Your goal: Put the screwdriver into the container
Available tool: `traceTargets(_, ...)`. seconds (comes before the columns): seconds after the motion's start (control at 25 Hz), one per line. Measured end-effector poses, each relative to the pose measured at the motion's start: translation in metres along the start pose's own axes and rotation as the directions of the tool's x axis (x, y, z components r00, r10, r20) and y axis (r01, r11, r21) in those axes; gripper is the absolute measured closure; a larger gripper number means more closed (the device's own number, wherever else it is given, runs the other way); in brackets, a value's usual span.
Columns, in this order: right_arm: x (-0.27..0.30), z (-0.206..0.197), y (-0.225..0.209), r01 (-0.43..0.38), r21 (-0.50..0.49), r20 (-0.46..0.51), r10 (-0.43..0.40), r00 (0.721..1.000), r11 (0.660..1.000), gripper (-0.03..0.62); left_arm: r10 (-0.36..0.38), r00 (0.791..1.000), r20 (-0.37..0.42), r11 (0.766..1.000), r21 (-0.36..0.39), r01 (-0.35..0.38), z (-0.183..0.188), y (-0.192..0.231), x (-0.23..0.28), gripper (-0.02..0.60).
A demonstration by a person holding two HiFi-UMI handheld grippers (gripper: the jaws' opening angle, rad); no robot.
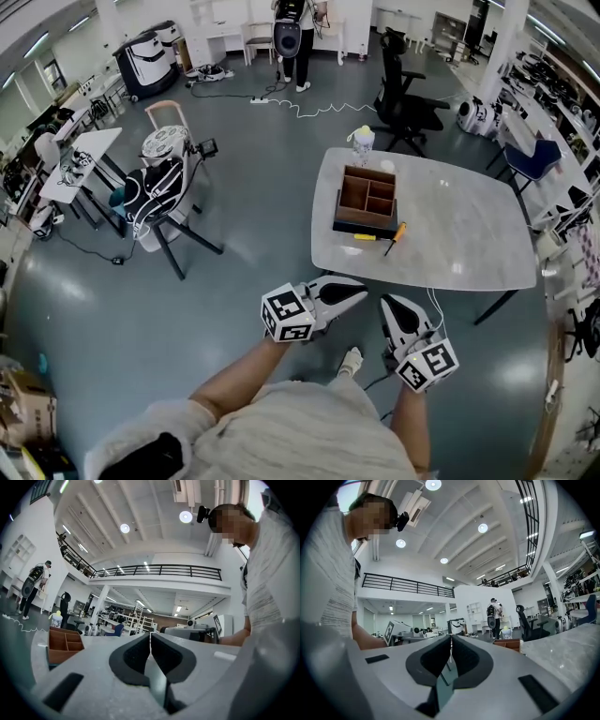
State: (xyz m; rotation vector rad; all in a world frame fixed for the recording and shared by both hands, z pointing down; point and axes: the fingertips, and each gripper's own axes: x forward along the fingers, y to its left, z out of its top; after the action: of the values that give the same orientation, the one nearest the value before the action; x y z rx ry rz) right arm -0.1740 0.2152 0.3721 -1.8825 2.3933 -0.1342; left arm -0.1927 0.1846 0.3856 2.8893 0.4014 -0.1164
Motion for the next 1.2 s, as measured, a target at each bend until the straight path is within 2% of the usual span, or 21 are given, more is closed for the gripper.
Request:
traceTargets(0.32, 0.024, 0.005, -0.105, -0.09, -0.039, -0.059, 0.088, 0.994, 0.995, 0.58, 0.059, 0.998, -0.001, 0.998, 0.003, -0.059, 0.001, 0.073, 0.085, 0.563)
traceTargets(0.56, 0.03, 0.011, -0.167, -0.168, -0.047, -0.093, 0.163, 0.982, 0.985, 0.58, 0.101, 0.995, -0.002, 0.995, 0.003, -0.101, -0.002, 0.103, 0.138, 0.563)
traceTargets(0.76, 0.036, 0.013, -0.201, -0.217, -0.056, -0.118, 0.209, 0.971, 0.975, 0.58, 0.144, 0.99, -0.004, 0.99, 0.005, -0.144, -0.004, 0.122, 0.161, 0.563)
traceTargets(0.96, 0.053, 0.007, -0.218, -0.251, -0.063, -0.151, 0.24, 0.959, 0.966, 0.58, 0.179, 0.984, -0.011, 0.984, -0.011, -0.179, -0.008, 0.149, 0.161, 0.563)
traceTargets(1.2, 0.085, 0.003, -0.238, -0.271, -0.065, -0.18, 0.256, 0.95, 0.96, 0.58, 0.185, 0.982, -0.02, 0.982, -0.036, -0.186, -0.007, 0.188, 0.163, 0.563)
